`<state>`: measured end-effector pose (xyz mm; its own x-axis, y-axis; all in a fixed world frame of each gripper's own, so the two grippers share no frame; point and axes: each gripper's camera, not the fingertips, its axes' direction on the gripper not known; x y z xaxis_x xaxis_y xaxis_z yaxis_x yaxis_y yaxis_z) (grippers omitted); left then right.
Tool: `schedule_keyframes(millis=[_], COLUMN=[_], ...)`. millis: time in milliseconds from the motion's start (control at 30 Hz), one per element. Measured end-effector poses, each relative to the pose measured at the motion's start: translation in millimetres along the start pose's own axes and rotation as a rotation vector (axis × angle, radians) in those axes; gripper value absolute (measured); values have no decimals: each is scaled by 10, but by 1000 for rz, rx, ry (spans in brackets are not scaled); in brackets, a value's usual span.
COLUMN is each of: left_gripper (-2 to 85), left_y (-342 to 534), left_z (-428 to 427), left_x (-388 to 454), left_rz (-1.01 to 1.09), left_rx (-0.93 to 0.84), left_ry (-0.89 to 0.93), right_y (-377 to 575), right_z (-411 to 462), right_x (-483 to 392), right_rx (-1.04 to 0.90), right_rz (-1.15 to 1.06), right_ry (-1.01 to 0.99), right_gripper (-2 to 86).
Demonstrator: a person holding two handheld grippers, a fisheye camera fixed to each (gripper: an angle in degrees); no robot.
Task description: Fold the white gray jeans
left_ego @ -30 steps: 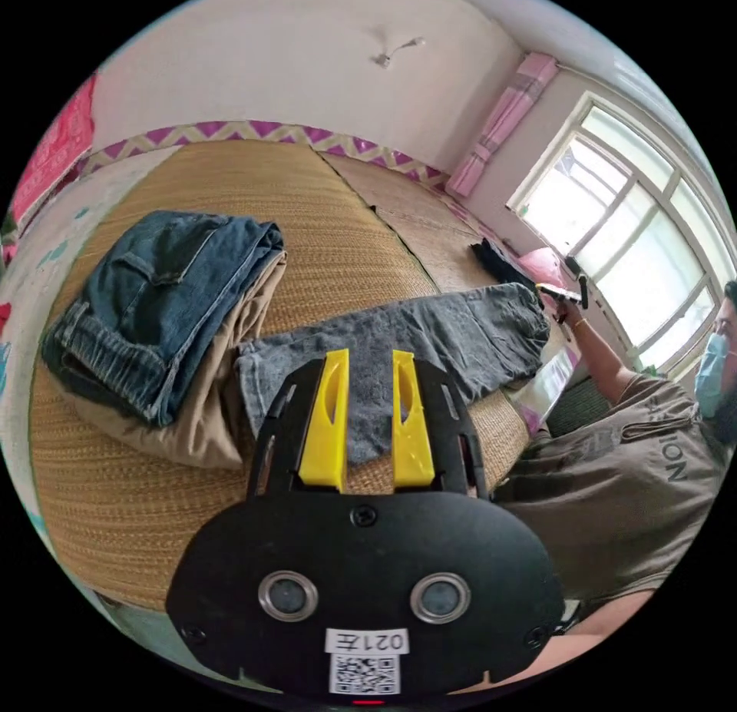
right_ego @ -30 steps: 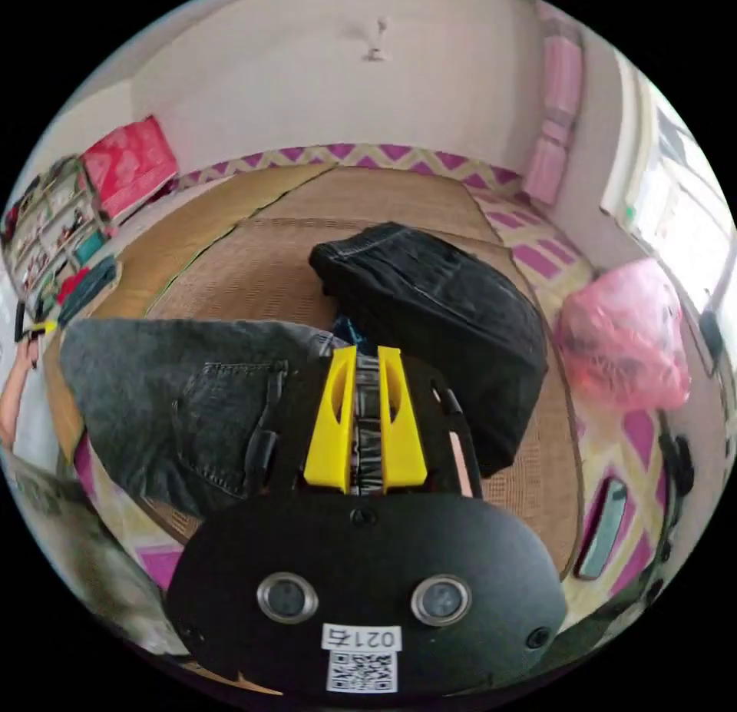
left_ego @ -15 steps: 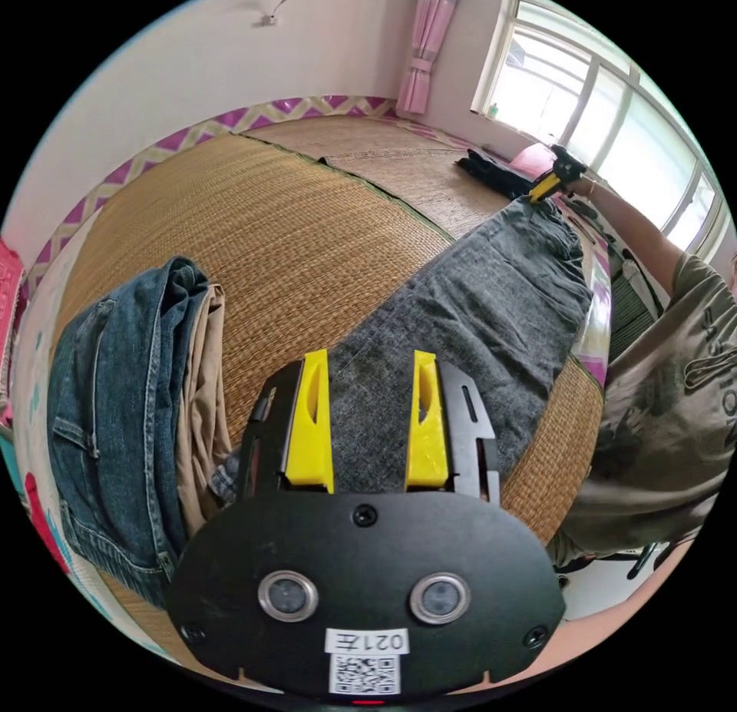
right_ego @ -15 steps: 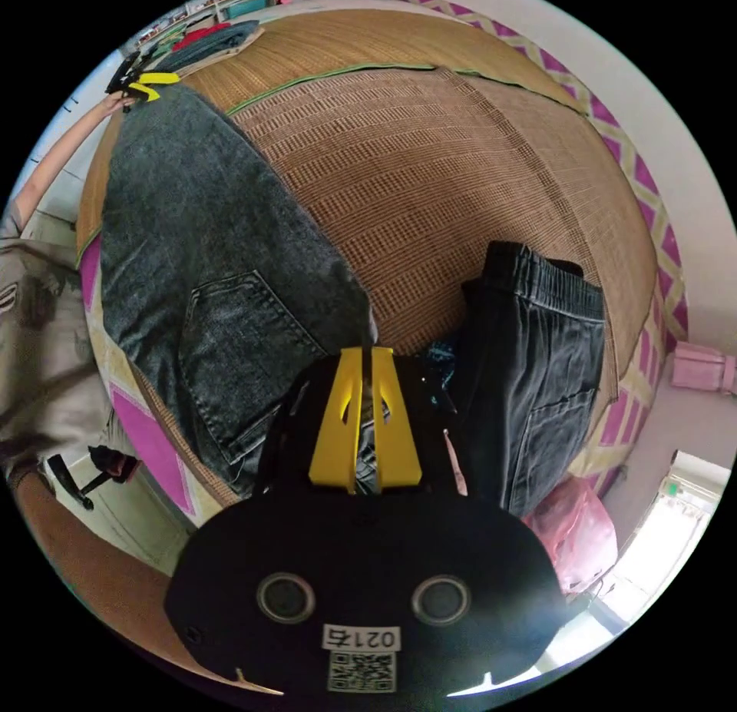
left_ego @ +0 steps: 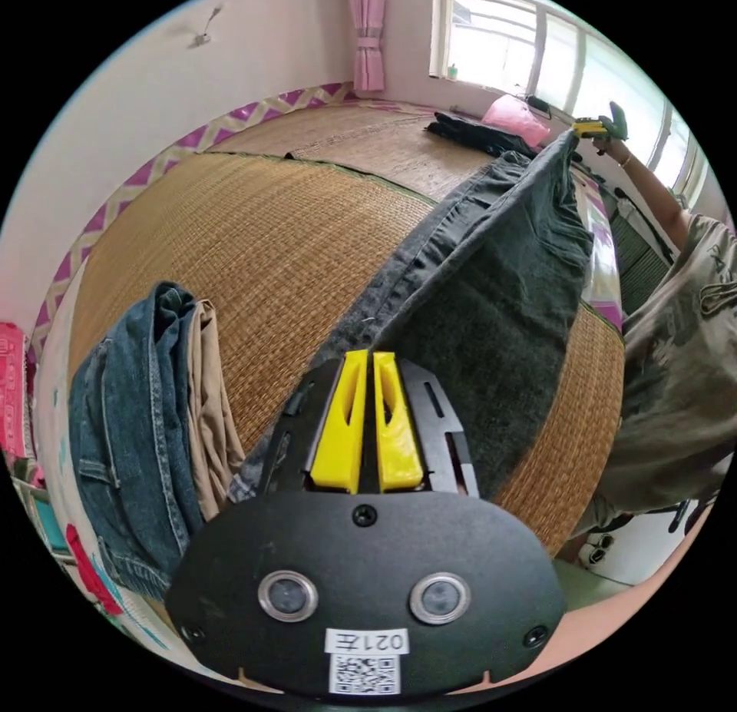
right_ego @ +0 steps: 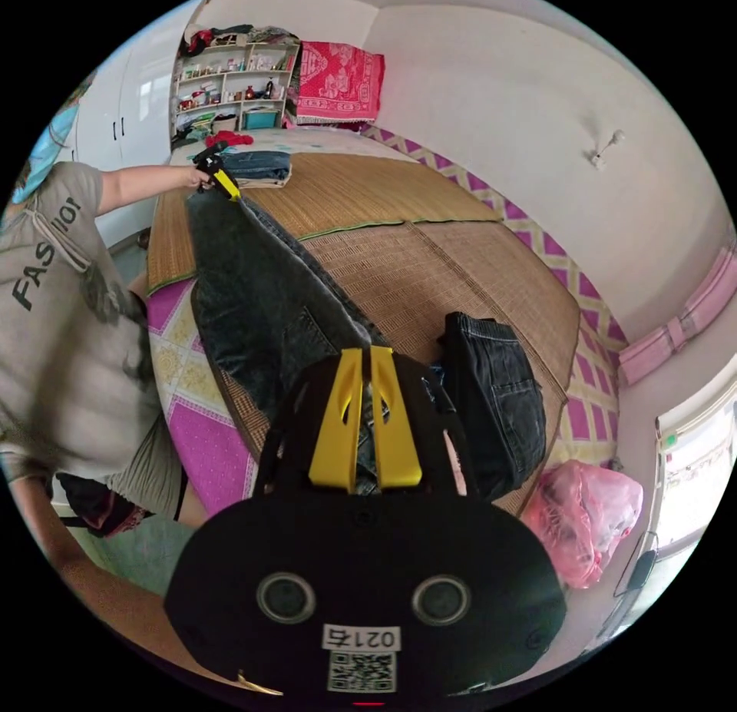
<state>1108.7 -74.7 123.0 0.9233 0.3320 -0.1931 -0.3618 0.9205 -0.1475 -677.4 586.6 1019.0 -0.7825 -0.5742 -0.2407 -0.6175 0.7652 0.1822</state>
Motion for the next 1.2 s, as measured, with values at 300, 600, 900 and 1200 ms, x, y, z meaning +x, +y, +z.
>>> schedule_keyframes(millis=[300,600,900,1200], left_gripper=[-6,-7,-5,51], left_y=[1473,3451,4026,3361], left_z=[-1820,-969,-764,-1679], left_x=[1462,2118,1935,1717], left_rz=[13,-445,-558,-434], left_rx=[347,383,570,644], left_ry=[-79,230,380,147], right_y=[1033,2908,3653,3050], right_z=[-678,-57,219,-781], right_x=[-466,-1365,-1473,-1516], right_rx=[61,-2,216,572], right_rz=[102,353,633,538], right_ry=[-6,-275,-411,-333], right_gripper=[-5,2,51,54])
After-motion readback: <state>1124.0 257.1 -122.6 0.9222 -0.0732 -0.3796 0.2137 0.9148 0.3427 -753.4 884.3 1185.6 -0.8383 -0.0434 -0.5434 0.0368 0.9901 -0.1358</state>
